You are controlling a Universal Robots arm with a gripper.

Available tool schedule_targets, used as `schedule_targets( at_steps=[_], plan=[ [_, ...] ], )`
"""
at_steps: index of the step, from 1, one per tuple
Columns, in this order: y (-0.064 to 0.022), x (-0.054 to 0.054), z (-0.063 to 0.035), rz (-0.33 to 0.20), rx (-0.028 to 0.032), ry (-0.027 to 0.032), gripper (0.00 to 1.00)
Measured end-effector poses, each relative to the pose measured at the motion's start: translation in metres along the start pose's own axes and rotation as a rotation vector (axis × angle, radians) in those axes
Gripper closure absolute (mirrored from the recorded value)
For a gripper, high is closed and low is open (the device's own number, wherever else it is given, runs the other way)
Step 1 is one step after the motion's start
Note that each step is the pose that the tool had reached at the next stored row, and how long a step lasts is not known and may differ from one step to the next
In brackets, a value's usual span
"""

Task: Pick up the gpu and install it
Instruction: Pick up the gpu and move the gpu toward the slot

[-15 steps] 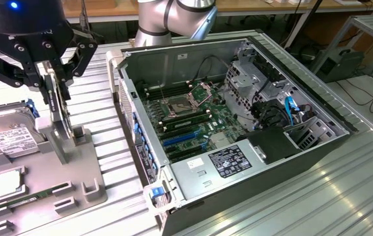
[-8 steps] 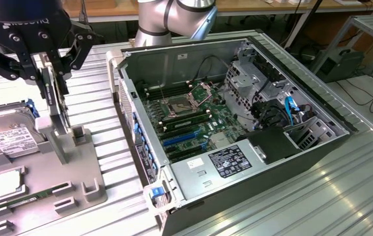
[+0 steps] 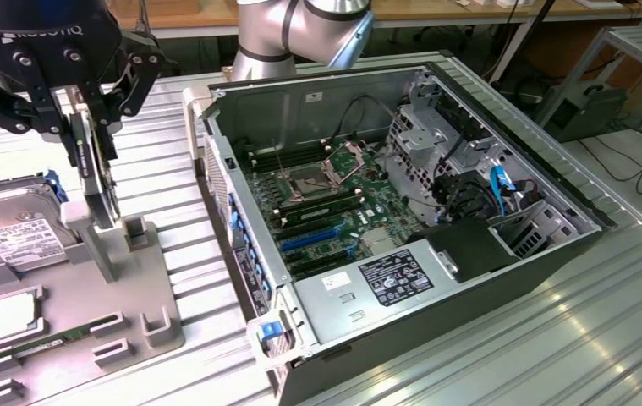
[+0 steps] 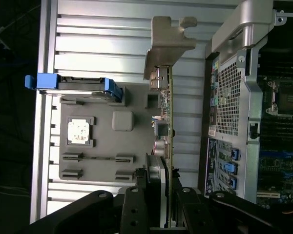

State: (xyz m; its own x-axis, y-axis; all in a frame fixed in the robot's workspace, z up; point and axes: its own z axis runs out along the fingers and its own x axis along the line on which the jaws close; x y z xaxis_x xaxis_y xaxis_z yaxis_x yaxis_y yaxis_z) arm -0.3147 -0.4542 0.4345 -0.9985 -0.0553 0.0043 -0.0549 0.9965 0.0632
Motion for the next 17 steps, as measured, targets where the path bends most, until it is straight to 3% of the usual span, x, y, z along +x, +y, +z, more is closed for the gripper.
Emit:
schedule_targets(
  at_steps=[17],
  plan=[
    [-0.0015,-0.028,-0.0001,0.000,0.0000,-0.0001,0.72]
  ],
)
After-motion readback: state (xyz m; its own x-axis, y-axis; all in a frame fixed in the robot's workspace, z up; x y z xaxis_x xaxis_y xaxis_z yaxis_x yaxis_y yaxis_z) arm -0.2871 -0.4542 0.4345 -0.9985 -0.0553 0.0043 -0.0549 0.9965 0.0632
